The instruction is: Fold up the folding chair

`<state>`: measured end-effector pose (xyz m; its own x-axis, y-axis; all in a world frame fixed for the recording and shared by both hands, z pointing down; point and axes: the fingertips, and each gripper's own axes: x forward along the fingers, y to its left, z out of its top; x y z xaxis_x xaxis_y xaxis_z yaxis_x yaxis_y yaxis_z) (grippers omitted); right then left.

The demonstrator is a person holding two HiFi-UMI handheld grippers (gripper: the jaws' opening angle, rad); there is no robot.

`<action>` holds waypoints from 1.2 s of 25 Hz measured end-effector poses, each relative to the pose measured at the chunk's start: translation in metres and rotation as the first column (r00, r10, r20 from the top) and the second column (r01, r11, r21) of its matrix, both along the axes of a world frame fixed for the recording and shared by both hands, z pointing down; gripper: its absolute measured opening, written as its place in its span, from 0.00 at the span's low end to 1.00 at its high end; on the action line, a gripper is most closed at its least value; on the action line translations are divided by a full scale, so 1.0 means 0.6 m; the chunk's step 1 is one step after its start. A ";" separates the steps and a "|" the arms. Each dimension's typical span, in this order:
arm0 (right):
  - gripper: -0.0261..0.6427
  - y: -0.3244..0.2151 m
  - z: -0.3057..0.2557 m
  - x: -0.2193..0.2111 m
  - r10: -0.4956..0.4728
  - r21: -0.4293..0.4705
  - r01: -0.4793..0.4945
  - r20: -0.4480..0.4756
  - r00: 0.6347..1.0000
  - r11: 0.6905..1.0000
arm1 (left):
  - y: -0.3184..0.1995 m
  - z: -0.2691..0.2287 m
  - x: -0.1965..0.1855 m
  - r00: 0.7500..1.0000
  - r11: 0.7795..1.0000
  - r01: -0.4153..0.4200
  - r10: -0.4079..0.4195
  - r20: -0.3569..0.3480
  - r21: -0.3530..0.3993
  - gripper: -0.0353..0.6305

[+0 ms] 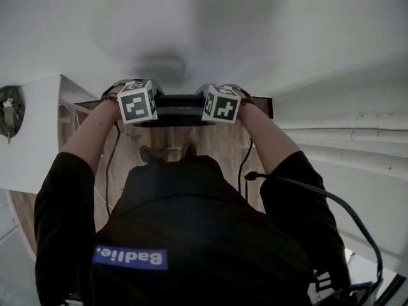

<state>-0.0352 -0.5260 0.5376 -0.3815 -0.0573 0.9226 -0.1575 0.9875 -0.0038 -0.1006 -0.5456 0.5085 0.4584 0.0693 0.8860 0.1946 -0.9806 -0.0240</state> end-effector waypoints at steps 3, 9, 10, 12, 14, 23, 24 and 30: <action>0.11 -0.016 0.003 0.007 0.015 -0.006 -0.015 0.001 1.000 1.000 | -0.022 0.003 0.008 1.000 1.000 -0.022 0.022 0.009 0.005 0.23; 0.11 -0.054 0.009 0.029 -0.008 -0.015 0.008 0.012 1.000 1.000 | -0.056 0.009 0.029 1.000 1.000 0.006 -0.005 0.025 -0.018 0.23; 0.11 -0.061 0.010 0.032 -0.012 -0.016 0.012 0.011 1.000 1.000 | -0.061 0.010 0.032 1.000 1.000 0.012 -0.011 0.026 -0.023 0.23; 0.11 -0.071 0.014 0.036 -0.018 -0.016 0.018 0.008 1.000 1.000 | -0.070 0.013 0.035 0.999 0.999 0.019 -0.018 0.030 -0.028 0.23; 0.11 -0.077 0.021 0.039 -0.024 -0.018 0.024 0.009 1.000 1.000 | -0.077 0.019 0.038 0.999 0.999 0.021 -0.020 0.039 -0.028 0.23; 0.11 -0.115 0.025 0.047 -0.038 -0.024 0.039 0.039 0.999 0.999 | -0.116 0.026 0.047 0.997 0.998 0.051 -0.048 0.065 -0.039 0.23; 0.11 -0.118 0.025 0.043 -0.039 -0.024 0.040 0.039 0.998 0.999 | -0.120 0.026 0.043 0.997 0.998 0.056 -0.053 0.059 -0.043 0.23; 0.12 -0.145 0.027 0.032 -0.008 -0.017 0.008 0.038 0.999 1.000 | -0.147 0.027 0.031 0.996 0.995 0.089 -0.089 0.015 -0.041 0.23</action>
<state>-0.0161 -0.6127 0.5536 -0.4165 -0.0383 0.9083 -0.1490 0.9885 -0.0267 -0.0820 -0.6340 0.5250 0.4527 0.0657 0.8893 0.1065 -0.9941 0.0193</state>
